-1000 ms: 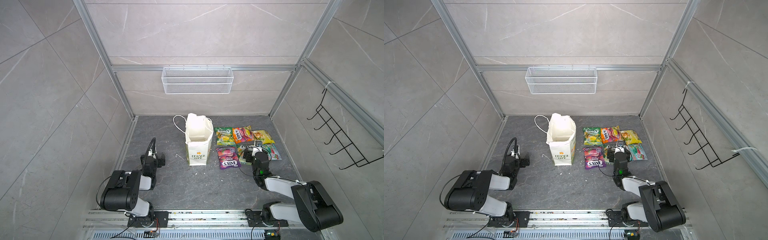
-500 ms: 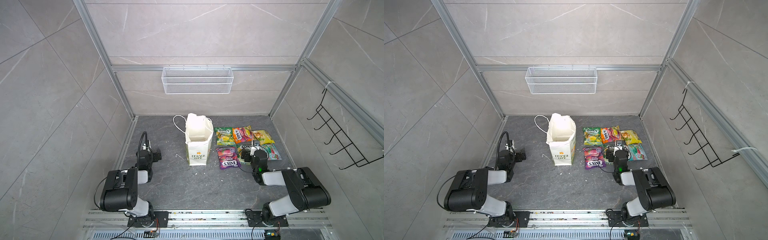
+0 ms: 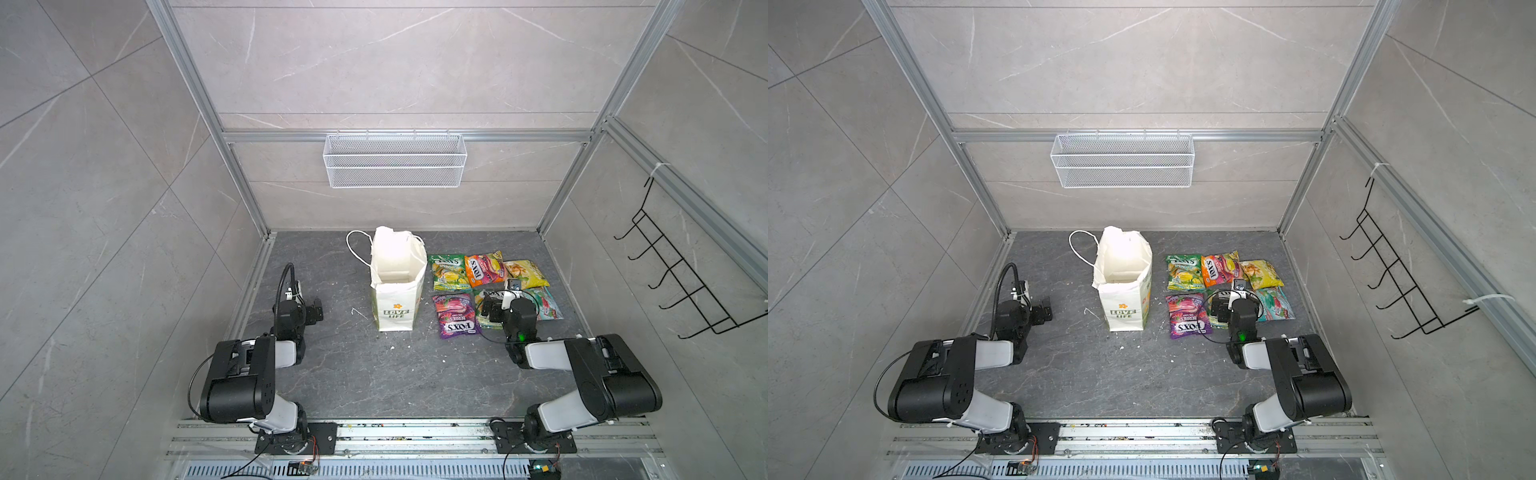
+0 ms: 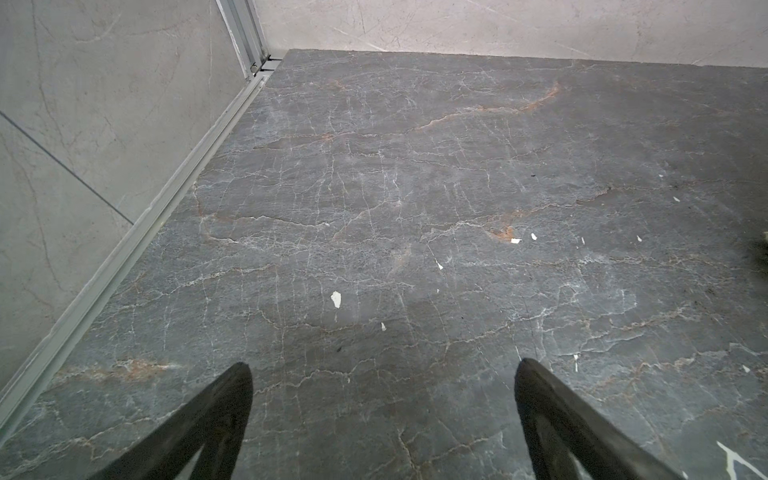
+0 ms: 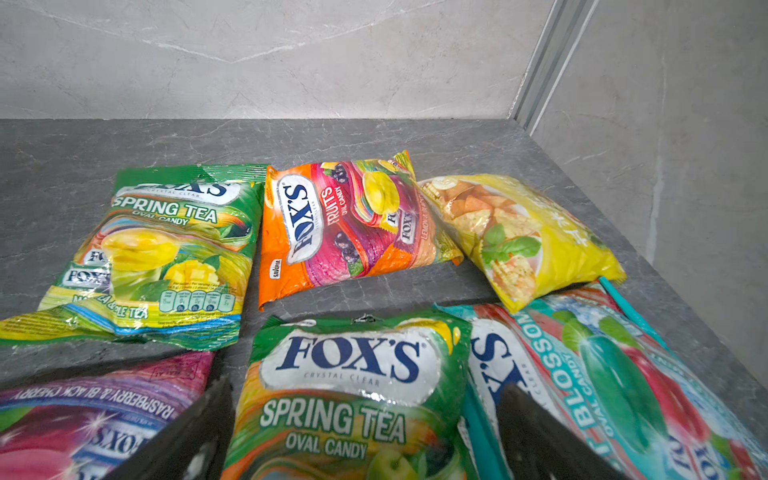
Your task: Take the snacks out of the paper bag
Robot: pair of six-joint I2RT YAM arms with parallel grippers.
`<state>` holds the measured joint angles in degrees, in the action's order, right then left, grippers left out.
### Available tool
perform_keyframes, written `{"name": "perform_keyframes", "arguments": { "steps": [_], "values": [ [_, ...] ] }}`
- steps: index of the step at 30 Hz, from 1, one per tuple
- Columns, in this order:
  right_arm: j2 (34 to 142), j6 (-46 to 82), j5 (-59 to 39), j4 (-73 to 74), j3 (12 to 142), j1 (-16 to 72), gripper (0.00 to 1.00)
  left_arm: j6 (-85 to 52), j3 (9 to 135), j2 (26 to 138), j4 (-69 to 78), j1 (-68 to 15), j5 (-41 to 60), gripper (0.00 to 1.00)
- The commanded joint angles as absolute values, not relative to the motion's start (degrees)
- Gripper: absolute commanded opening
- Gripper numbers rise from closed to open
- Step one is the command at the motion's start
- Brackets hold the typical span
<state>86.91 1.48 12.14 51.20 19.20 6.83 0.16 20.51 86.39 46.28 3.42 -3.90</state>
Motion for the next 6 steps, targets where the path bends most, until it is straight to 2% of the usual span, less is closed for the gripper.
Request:
{"name": "perform_keyframes", "arguments": {
  "steps": [1, 6],
  "values": [
    [86.9, 1.9, 11.2, 50.4, 20.6, 6.7, 0.99, -0.6, 21.1, 86.1, 47.7, 3.4, -2.9, 1.0],
    [86.7, 1.5, 11.3, 50.8, 20.2, 6.7, 0.99, -0.7, 21.1, 86.1, 47.7, 3.4, -2.8, 1.0]
  ]
}}
